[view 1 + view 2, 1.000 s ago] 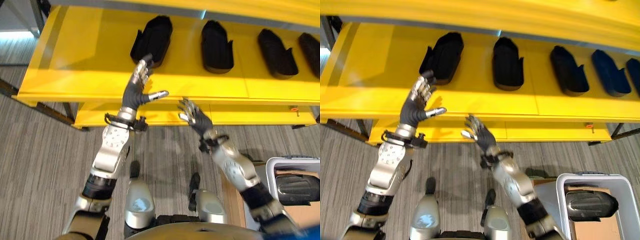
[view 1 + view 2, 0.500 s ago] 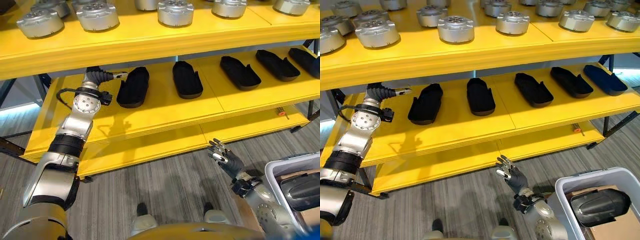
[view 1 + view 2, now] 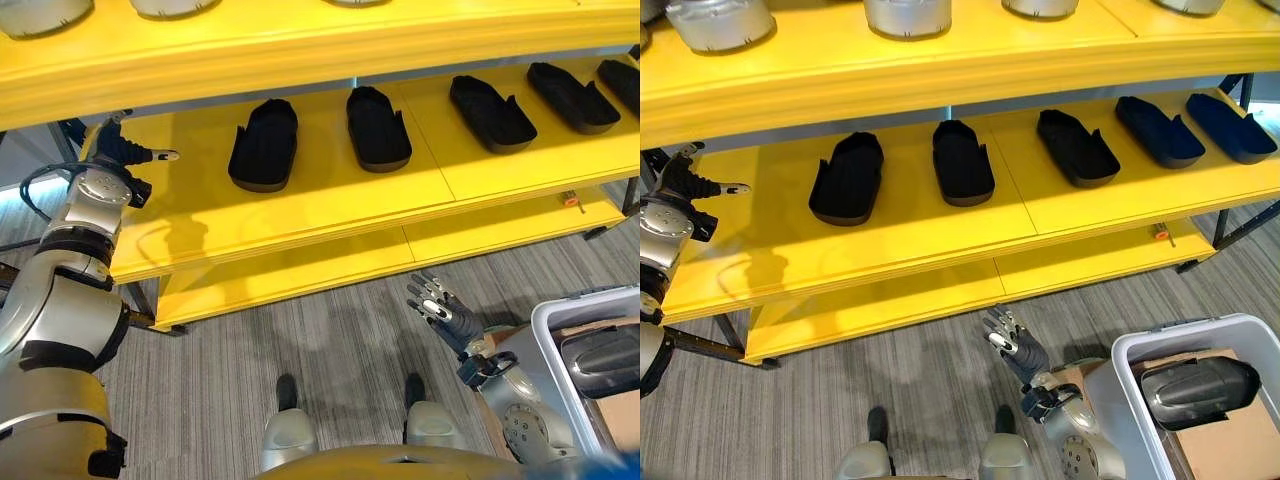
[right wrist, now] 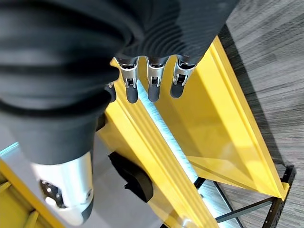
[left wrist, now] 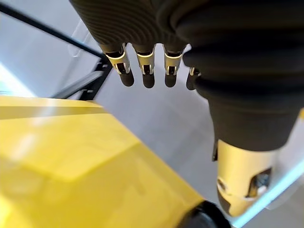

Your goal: Move parts from the plastic box to the shelf.

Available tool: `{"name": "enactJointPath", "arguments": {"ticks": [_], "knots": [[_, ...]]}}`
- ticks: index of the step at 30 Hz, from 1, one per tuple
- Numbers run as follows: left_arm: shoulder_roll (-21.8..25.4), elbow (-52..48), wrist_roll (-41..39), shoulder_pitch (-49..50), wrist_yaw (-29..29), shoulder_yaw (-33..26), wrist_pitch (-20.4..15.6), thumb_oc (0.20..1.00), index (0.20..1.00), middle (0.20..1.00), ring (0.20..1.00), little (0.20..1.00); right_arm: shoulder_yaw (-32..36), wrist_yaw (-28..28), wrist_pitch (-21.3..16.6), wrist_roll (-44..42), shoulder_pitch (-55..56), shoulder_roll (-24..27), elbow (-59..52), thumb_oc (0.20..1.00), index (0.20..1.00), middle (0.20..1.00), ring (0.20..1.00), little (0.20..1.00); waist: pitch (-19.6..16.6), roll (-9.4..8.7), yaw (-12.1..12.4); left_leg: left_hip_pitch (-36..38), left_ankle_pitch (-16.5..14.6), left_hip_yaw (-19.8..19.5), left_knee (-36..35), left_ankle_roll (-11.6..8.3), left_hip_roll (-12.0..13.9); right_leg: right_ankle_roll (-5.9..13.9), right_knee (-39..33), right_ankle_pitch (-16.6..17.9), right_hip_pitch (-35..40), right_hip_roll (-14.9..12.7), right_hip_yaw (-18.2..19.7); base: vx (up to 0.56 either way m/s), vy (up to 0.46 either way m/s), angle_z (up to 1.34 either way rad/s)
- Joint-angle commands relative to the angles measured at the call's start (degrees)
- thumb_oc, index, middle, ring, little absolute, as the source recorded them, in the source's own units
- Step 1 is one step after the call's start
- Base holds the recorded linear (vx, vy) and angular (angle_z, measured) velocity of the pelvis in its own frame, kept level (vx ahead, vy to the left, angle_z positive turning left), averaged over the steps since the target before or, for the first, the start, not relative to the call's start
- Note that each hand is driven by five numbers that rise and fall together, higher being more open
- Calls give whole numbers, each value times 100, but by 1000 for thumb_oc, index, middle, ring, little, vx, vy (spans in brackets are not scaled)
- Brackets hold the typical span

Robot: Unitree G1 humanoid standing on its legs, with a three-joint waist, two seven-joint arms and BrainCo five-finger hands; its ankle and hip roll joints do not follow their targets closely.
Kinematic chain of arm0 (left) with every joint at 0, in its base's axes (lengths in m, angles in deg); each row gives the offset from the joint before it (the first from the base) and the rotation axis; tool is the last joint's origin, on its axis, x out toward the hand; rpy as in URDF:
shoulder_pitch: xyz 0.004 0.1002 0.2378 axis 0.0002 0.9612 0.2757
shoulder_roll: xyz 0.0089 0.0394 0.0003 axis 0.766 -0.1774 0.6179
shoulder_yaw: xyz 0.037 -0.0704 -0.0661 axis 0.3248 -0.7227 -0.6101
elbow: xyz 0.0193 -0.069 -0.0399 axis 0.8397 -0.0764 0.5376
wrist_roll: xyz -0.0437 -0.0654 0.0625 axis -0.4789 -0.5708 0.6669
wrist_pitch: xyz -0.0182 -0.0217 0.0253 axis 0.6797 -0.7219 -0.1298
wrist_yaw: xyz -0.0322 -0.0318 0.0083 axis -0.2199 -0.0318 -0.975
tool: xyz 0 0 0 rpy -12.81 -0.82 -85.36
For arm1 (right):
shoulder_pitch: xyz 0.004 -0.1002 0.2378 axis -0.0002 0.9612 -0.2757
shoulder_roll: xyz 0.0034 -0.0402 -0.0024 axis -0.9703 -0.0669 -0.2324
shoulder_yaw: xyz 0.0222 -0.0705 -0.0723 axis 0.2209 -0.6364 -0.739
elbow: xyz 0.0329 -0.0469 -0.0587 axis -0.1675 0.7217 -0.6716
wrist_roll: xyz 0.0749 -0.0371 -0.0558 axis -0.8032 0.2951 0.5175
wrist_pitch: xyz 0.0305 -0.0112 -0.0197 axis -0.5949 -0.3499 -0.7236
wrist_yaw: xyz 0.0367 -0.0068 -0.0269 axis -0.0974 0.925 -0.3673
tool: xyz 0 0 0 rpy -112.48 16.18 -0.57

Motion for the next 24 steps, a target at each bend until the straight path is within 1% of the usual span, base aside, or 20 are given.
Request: {"name": "enactJointPath", "arguments": {"ticks": [1, 3, 5, 9, 12, 13, 15, 16, 17, 18, 20, 21, 22, 23, 24], "knots": [[795, 118, -167, -1014, 54, -94, -238, 1000, 1000, 1000, 1000, 1000, 213, 179, -283, -208, -368, -362, -308, 1000, 1000, 1000, 1000, 1000, 358, -461, 33, 524, -201, 41, 377, 156, 385, -461, 340, 385, -130, -708, -15, 0, 0, 0], [806, 311, -213, -1112, 113, 9, -221, 1000, 1000, 1000, 1000, 1000, 199, 213, -326, -232, -340, -385, -343, 1000, 1000, 1000, 1000, 1000, 428, -492, 32, 501, -203, 43, 415, 148, 385, -461, 385, 383, -173, -717, -5, -12, -1, -5], [719, 483, -314, -1148, 387, 123, -130, 1000, 1000, 1000, 1000, 1000, 206, 240, -368, -242, -298, -410, -385, 1000, 1000, 1000, 1000, 1000, 531, -520, 25, 477, -201, 34, 472, 136, 390, -461, 439, 384, -235, -741, 22, -20, 14, -7], [745, 737, -487, -1339, 572, 162, 4, 1000, 1000, 1000, 1000, 1000, 185, 265, -390, -270, -208, -422, -407, 1000, 1000, 1000, 1000, 1000, 624, -550, -9, 457, -221, 53, 546, 114, 403, -459, 495, 364, -319, -761, 57, -2, 13, -6], [711, 971, -673, -1532, 659, 118, 92, 1000, 1000, 1000, 1000, 1000, 175, 317, -405, -257, -83, -452, -364, 1000, 1000, 1000, 1000, 1000, 685, -605, -34, 432, -220, 52, 601, 85, 411, -465, 503, 381, -377, -792, 76, -5, 3, -1], [669, 1102, -793, -1568, 780, 36, 177, 1000, 1000, 1000, 1000, 1000, 170, 347, -394, -262, -13, -455, -319, 1000, 1000, 1000, 1000, 1000, 732, -656, -37, 397, -216, 44, 645, 72, 420, -465, 520, 392, -427, -813, 85, -12, 7, -3], [668, 1112, -800, -1563, 795, 28, 176, 1000, 1000, 1000, 1000, 1000, 175, 359, -397, -262, -12, -444, -309, 1000, 1000, 1000, 1000, 1000, 723, -649, -41, 386, -219, 44, 656, 72, 417, -464, 527, 391, -437, -817, 91, 0, 0, 0], [646, 1185, -972, -1542, 928, -156, 280, 1000, 1000, 1000, 1000, 1000, 162, 400, -378, -297, 96, -489, -259, 1000, 1000, 1000, 1000, 1000, 748, -703, -49, 371, -223, 48, 677, 59, 418, -464, 519, 392, -461, -820, 93, 0, 0, 0], [649, 1176, -984, -1512, 941, -179, 285, 1000, 1000, 1000, 1000, 1000, 165, 411, -381, -295, 103, -474, -253, 1000, 1000, 1000, 1000, 1000, 739, -693, -55, 369, -225, 51, 683, 60, 414, -463, 520, 392, -463, -824, 97, 0, 0, 0], [601, 1213, -1098, -1415, 1082, -345, 381, 1000, 1000, 1000, 1000, 1000, 184, 429, -377, -306, 153, -504, -240, 1000, 1000, 1000, 1000, 1000, 754, -730, -45, 358, -224, 51, 684, 51, 420, -459, 511, 391, -474, -828, 94, 0, 0, 0], [687, 1265, -1190, -1379, 1086, -528, 451, 1000, 1000, 1000, 1000, 1000, 179, 479, -370, -305, 239, -450, -172, 1000, 1000, 1000, 1000, 1000, 720, -718, -88, 355, -230, 70, 686, 34, 424, -455, 495, 399, -494, -849, 117, 10, 2, -2], [683, 1342, -1259, -1343, 1180, -618, 504, 1000, 1000, 1000, 1000, 1000, 198, 511, -374, -323, 269, -471, -123, 1000, 1000, 1000, 1000, 1000, 717, -751, -99, 360, -233, 82, 680, 20, 434, -451, 486, 398, -503, -852, 120, 26, -2, -10], [777, 1497, -1357, -1420, 1207, -692, 579, 1000, 1000, 1000, 1000, 1000, 187, 555, -371, -365, 395, -455, -73, 1000, 1000, 1000, 1000, 1000, 718, -804, -137, 377, -240, 112, 671, -6, 458, -438, 476, 417, -545, -870, 132, 51, 3, -12], [781, 1505, -1359, -1422, 1217, -691, 581, 1000, 1000, 1000, 1000, 1000, 184, 558, -373, -368, 398, -448, -74, 1000, 1000, 1000, 1000, 1000, 701, -797, -141, 396, -275, 120, 665, -11, 460, -429, 471, 383, -531, -870, 132, 60, -6, -18], [839, 1631, -1434, -1483, 1228, -738, 641, 1000, 1000, 1000, 1000, 1000, 195, 583, -373, -390, 487, -398, -33, 1000, 1000, 1000, 1000, 1000, 688, -829, -160, 407, -279, 134, 674, -30, 470, -426, 467, 386, -534, -864, 144, 65, -10, -10]]}}
